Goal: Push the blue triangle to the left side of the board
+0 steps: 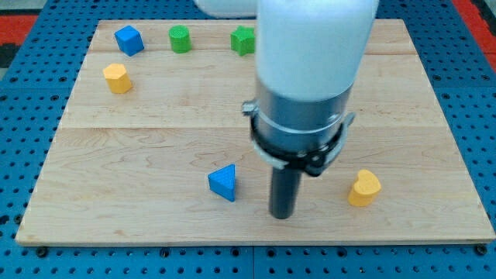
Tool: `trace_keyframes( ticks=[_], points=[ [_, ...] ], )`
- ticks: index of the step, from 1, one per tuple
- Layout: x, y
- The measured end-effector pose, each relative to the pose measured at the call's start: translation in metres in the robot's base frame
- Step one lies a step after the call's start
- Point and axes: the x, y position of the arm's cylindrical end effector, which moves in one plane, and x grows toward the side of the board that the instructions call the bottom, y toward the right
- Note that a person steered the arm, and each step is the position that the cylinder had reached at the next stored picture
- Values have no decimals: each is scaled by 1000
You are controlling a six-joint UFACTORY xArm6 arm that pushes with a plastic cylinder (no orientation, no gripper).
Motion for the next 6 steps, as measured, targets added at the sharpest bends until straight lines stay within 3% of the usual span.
trace_keyframes(
  ticks=[1, 2, 3, 4, 5, 6],
  points=[
    [-61, -49],
    [-70, -134],
    [-30, -49],
    [-8, -24],
    [39, -32],
    [38, -77]
  ],
)
